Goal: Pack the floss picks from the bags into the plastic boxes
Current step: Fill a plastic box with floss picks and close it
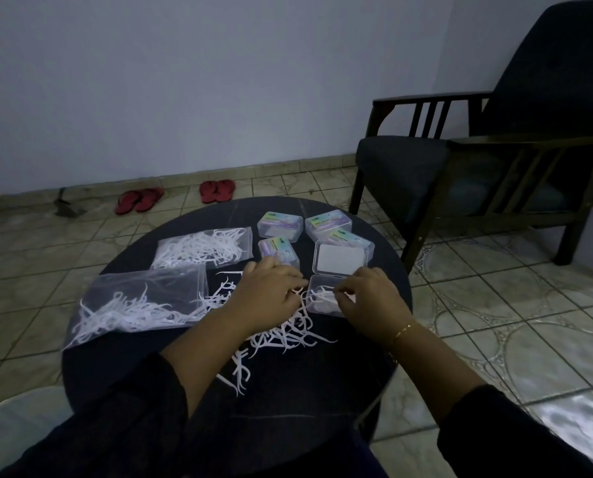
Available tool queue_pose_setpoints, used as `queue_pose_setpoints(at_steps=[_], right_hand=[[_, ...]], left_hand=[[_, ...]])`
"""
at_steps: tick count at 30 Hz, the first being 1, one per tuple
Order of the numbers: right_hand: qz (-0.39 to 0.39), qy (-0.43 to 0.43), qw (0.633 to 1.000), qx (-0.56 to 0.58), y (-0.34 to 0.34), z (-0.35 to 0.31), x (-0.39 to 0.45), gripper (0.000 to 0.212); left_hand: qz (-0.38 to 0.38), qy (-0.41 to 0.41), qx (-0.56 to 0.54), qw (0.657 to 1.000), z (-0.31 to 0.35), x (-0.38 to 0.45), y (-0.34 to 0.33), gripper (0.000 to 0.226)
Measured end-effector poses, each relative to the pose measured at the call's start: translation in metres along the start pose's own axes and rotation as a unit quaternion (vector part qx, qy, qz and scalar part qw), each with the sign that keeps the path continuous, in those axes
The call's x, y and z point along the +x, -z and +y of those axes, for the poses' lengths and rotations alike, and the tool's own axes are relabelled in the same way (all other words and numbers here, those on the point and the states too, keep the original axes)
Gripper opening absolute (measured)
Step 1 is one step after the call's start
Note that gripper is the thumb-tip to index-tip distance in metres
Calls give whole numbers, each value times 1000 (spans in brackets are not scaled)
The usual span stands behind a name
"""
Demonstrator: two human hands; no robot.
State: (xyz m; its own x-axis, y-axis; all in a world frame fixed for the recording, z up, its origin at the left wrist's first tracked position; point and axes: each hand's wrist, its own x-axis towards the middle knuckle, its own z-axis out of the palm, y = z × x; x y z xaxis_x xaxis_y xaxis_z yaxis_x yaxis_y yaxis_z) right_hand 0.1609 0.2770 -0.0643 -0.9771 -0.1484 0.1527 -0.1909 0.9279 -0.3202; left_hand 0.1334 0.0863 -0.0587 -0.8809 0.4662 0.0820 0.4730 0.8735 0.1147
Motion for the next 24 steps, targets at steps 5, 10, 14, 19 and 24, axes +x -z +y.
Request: queue_pose_setpoints(at_steps=[5,10,14,19,24], right_hand=[[-134,31,990,39,-2,-25,-6,36],[-170,22,981,-86,-14,-47,-12,78],[-124,26,986,-106,-25,-58,-15,53],[-117,28,988,-100,-26,-57,-14,29],[-153,-20,987,-46,-27,-51,-10,24]], left_hand=[[-32,13,-2,999,-22,-27,9,39],[-95,4,59,994,-31,-49,11,70],[-66,3,92,994,-30,-56,6,63],[-33,-8,114,993,-28,-61,3,44],[-19,13,84,996,-28,-61,-2,48]])
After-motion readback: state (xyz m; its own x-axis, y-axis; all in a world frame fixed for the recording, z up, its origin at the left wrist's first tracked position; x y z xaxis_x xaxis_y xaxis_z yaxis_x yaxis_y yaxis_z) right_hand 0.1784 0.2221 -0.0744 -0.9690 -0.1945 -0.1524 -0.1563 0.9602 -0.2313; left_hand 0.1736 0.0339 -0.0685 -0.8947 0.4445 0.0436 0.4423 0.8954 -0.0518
